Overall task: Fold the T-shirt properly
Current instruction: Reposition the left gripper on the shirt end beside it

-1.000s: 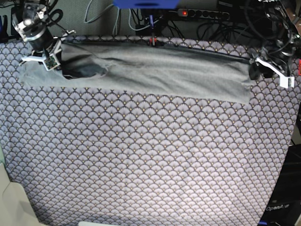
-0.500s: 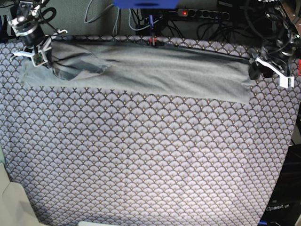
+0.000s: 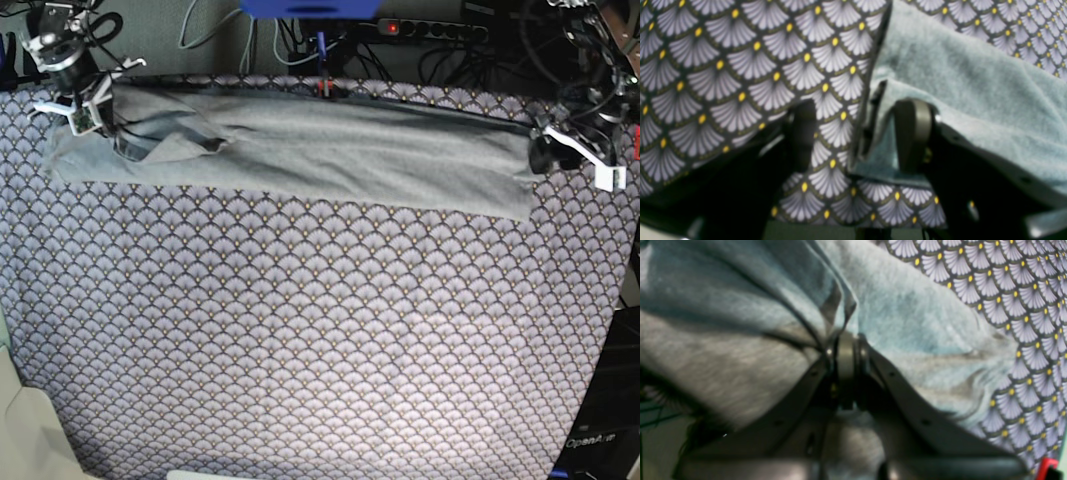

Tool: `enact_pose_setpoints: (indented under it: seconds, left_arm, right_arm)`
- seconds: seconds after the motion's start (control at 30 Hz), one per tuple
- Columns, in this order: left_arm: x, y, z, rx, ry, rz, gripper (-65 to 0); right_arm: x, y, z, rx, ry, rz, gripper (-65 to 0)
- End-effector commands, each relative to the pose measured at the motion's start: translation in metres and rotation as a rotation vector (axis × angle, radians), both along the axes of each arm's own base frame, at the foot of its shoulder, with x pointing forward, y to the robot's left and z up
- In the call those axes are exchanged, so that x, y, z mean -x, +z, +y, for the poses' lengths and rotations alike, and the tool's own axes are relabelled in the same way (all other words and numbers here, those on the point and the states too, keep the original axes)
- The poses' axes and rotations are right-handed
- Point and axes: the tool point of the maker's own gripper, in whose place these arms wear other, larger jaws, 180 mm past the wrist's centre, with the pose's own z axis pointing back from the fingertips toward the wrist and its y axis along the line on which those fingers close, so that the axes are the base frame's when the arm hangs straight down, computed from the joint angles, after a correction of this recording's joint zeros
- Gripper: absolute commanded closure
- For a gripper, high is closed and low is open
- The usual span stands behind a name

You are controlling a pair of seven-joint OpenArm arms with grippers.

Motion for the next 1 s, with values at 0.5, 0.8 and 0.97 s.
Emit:
enact_pose_setpoints:
  seconds: [0.5,0.8,0.97]
  left_arm:
    - [-0.008,0.013,0.004,-0.014,-0.005,-0.049,-36.7]
    - [-0.009,0.016,0.004,-0.012,-0.008,-0.059,-36.8]
    - [-0.011,0.018,0.004,-0.012,-0.007,-0.068,-40.1]
  right_arm:
    - [-0.015,0.035,-0.04,0.065,-0.083,-0.113,-18.1]
    - [-0.025,0.062,-0.082,0.123,-0.193,-0.198,-18.2]
    - [-0.025,0.067,-0.092,0.135,-0.223,-0.213,-19.4]
